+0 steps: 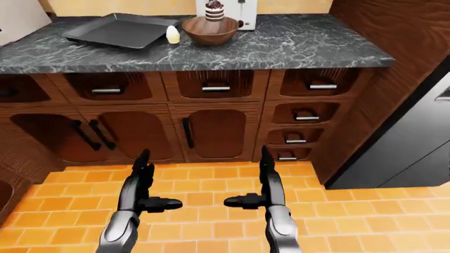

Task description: Pick up the bowl with cake and place it on the tray. Pick up the cupcake and place it on the tray.

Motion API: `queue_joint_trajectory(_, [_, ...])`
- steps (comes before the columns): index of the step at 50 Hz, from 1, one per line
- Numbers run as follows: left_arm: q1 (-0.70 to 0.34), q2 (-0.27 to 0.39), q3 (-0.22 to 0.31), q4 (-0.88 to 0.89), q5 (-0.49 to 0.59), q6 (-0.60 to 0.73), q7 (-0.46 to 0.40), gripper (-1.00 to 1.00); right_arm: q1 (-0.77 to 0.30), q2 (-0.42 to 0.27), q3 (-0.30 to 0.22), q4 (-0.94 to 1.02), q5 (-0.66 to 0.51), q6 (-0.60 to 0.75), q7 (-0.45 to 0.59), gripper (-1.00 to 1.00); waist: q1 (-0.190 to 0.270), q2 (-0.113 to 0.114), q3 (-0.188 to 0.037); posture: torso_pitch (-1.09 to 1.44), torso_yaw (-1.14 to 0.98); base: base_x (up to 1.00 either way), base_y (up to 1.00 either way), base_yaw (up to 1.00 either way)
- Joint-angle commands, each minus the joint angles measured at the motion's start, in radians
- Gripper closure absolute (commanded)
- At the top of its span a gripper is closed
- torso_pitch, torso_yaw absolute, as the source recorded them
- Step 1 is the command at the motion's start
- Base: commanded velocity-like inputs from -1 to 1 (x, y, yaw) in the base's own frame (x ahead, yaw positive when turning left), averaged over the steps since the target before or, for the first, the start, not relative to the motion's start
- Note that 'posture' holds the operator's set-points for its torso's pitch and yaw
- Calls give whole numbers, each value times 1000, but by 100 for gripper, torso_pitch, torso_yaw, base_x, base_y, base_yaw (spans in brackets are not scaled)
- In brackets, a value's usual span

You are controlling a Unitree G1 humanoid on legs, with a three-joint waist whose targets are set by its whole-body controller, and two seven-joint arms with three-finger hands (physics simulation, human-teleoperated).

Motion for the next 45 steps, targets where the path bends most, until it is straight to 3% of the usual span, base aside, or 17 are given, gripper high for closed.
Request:
queue_joint_trajectory(1, [-10,-2,-6,-130,-16,-22,-9,-100,-29,-3,0,-125,9,-27,2,-100,-2,-8,-1,0,0,0,0,0])
queue_joint_trajectory(3, [1,-4,-13,-143,-16,-16,-14,-100,-33,-2,0,-102,9,-45,3,-100,9,-1,-63,0,0,0,0,0])
queue_joint_trajectory(4, [2,-4,-15,-146,-14,-12,-15,-100,-32,-2,1,-101,7,-46,3,-100,9,0,-51,0,0,0,0,0])
queue_joint_trajectory(5, [1,-4,-15,-147,-12,-10,-14,-100,-32,-2,2,-110,7,-38,3,-100,6,-8,-18,0,0,0,0,0])
queue_joint_trajectory(7, [-3,-3,-13,-138,-9,-13,-13,-100,-42,-4,-1,-108,11,-32,5,-100,8,-7,-70,0,0,0,0,0])
queue_joint_trajectory(8, [-1,-2,-13,-149,-6,-7,-11,-100,-37,-3,3,-130,8,-19,4,-100,9,-7,-75,0,0,0,0,0])
queue_joint_trajectory(16, [1,5,-5,-283,-3,110,-15,-100,-61,-6,3,-228,5,77,-1,-100,8,-4,-83,0,0,0,0,0])
queue_joint_trajectory(22, [-36,19,4,-543,14,362,-20,-100,-109,-14,-3,-343,4,206,-3,-100,7,-2,-92,0,0,0,0,0])
queue_joint_trajectory(30, [-218,60,82,-771,-16,697,3,-100,-211,-18,-5,-540,38,427,-19,-100,8,2,-94,0,0,0,0,0])
queue_joint_trajectory(32, [-236,71,87,-772,-16,712,3,-100,-222,-21,-6,-563,43,449,-16,-100,7,3,-91,0,0,0,0,0])
queue_joint_trajectory(33, [-260,81,98,-796,-18,750,6,-100,-233,-22,-14,-570,50,459,-20,-100,7,8,-106,0,0,5,0,0])
queue_joint_trajectory(35, [-278,91,106,-809,-23,776,5,-100,-239,-22,-13,-566,54,460,-24,-100,8,11,-78,0,0,7,0,0])
queue_joint_trajectory(37, [-298,100,119,-832,-30,808,8,-100,-245,-23,-12,-581,61,472,-24,-100,9,11,-71,0,0,29,0,0])
queue_joint_trajectory(38, [-295,101,118,-826,-29,799,10,-100,-246,-24,-14,-585,65,475,-24,-100,9,7,-39,0,0,48,0,0])
queue_joint_trajectory(39, [-292,100,117,-822,-30,794,10,-100,-248,-26,-16,-582,67,472,-23,-100,9,3,-26,0,0,48,0,0])
queue_joint_trajectory(43, [-295,103,112,-828,-29,802,12,-100,-257,-30,-17,-644,83,527,-26,-100,6,-44,-24,0,0,48,0,0])
queue_joint_trajectory(45, [-300,106,117,-827,-32,803,9,-100,-259,-31,-15,-664,85,546,-28,-100,10,-33,-27,0,0,48,0,0])
